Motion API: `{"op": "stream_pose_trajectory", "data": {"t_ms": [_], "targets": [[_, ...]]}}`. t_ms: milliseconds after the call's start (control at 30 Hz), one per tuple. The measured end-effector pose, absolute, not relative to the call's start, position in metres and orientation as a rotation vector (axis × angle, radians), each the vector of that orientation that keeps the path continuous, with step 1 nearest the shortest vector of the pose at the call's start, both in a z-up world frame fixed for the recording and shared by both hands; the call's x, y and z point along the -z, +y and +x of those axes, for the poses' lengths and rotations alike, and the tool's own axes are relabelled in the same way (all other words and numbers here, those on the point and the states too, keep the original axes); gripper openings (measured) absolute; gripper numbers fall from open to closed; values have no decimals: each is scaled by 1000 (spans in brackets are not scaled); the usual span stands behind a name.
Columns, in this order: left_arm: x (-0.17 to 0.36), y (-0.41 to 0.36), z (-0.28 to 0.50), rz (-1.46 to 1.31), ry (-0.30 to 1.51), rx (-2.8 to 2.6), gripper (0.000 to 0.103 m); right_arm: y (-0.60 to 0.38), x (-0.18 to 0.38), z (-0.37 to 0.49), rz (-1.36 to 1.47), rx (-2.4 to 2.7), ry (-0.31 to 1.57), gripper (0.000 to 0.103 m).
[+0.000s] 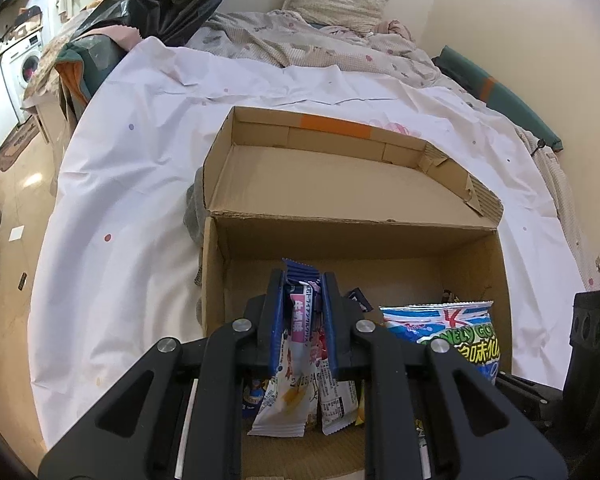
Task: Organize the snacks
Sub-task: 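Open both tools to drop the bar and blue bag into the box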
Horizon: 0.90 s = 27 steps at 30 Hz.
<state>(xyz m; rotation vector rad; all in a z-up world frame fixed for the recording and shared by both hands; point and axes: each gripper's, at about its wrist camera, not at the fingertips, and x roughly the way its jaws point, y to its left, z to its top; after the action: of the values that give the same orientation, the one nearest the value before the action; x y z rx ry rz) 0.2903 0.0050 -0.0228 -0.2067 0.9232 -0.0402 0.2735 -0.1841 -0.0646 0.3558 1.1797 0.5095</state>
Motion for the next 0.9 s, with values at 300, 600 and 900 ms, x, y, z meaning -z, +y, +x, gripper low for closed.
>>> {"op": "stream_pose_trajectory", "data": {"t_ms": [300,600,900], "targets": [[26,1,288,-200,948,52,31,-181,65,278,363,-511,1193,63],[12,-2,267,-152,895,3,82,-193,49,273,379,-504,1111,93],[-1,0,245,-120,836,-23,82,-207,22,261,379,-471,1009,102]]}}
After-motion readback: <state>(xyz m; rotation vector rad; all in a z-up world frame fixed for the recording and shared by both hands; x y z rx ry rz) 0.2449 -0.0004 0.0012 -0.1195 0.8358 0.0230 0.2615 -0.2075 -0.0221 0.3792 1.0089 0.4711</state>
